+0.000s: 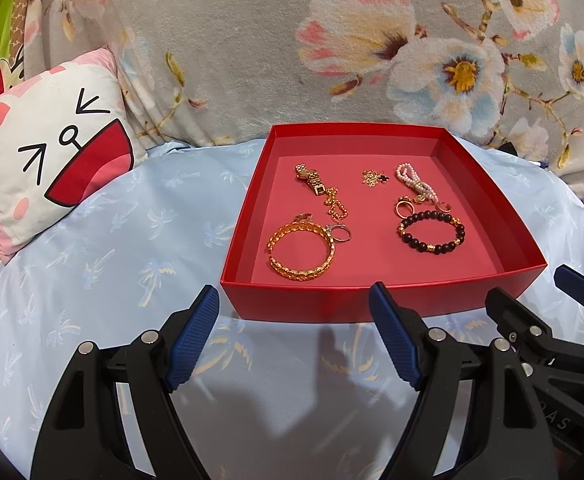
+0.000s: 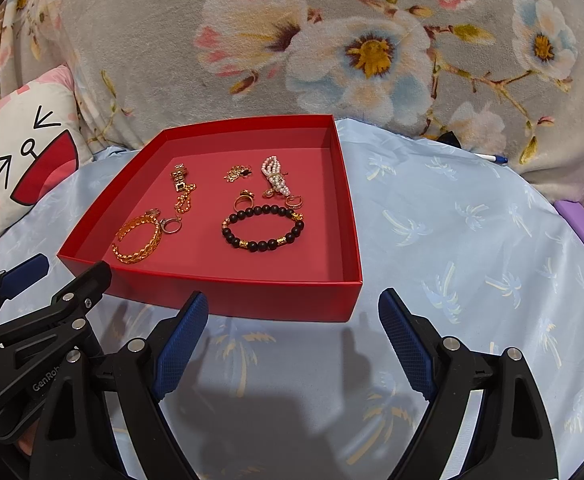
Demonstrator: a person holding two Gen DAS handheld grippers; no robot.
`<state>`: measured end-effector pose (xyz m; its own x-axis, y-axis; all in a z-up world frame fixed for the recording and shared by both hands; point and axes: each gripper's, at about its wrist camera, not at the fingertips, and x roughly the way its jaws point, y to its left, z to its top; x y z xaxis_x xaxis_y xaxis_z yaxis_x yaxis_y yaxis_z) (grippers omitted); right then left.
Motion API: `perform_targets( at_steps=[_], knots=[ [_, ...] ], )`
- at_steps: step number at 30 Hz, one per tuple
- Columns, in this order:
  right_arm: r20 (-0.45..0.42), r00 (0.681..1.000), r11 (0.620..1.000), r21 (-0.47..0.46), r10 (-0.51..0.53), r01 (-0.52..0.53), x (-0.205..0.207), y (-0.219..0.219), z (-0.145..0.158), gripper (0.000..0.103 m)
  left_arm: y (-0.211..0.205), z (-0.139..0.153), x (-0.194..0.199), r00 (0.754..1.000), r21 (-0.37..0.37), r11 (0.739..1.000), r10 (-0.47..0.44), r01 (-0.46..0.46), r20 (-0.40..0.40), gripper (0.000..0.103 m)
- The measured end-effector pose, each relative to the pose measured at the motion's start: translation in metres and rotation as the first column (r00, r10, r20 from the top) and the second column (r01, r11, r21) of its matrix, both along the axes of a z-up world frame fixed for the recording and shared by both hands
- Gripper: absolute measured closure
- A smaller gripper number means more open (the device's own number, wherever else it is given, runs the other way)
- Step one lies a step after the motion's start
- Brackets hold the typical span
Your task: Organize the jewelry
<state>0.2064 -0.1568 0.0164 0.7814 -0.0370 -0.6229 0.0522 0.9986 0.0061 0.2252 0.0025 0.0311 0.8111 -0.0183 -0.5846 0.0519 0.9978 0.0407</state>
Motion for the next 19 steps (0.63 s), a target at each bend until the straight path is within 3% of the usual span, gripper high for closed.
perform_targets(
  at_steps=[19],
  knots=[
    [-0.009, 1.0, 1.0, -0.004, 0.001, -0.001, -0.0009, -0.0036, -0.0017, 0.017, -0.0016, -0.0003, -0.0002, 1.0, 0.018, 1.0, 0.014, -0.014, -0.005, 0.028]
  ],
)
